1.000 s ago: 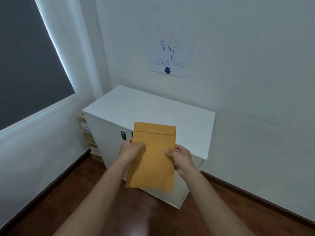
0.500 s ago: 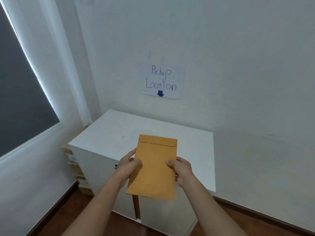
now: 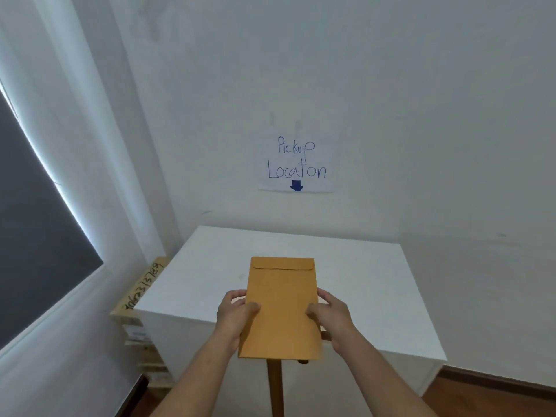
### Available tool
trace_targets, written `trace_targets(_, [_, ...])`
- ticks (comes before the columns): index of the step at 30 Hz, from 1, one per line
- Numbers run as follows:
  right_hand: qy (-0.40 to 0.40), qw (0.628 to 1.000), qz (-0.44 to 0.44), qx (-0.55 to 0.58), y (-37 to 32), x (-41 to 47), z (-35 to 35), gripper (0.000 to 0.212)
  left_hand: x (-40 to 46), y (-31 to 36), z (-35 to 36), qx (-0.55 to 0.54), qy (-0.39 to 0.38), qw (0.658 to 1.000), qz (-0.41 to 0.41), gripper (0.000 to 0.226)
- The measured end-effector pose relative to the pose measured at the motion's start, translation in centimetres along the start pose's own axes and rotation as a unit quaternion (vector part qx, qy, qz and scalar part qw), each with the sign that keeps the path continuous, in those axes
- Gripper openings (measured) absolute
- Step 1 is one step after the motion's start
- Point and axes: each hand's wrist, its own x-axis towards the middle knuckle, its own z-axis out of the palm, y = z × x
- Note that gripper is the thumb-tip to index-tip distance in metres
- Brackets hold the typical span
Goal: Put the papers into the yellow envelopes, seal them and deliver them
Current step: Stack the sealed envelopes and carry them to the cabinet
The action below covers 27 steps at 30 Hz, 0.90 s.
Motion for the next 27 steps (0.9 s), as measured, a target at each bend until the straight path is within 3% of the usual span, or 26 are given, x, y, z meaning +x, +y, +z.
trace_targets(5, [0.047, 0.999, -0.010, -0.009, 1.4, 1.9, 1.2, 0.054, 1.8, 0.6, -0.6, 0.079, -0.022, 0.997, 0.014, 0.033])
trace_targets(11, [0.092, 0.995, -0.016, -0.033, 2.4, 3.0, 0.7, 0.045, 2.4, -0.7, -0.5, 0.154, -0.058, 0.986, -0.005, 0.056])
trace_targets(18, [0.116, 0.991, -0.010, -0.064, 3.0, 3.4, 0.1, 0.038, 2.3, -2.3, -0.1, 0.153, -0.069, 0.986, -0.013, 0.058])
trace_targets(22, [0.116, 0.991, -0.008, -0.072, 3.3, 3.6, -0.3, 0.036, 1.6, -2.7, 0.1, 0.184, -0.101, 0.978, 0.006, 0.073])
trace_targets(27, [0.112, 0.990, -0.016, -0.088, 4.0, 3.5, -1.2, 0.033, 0.6, -3.0, 0.3, 0.200, -0.171, 0.964, 0.022, 0.113])
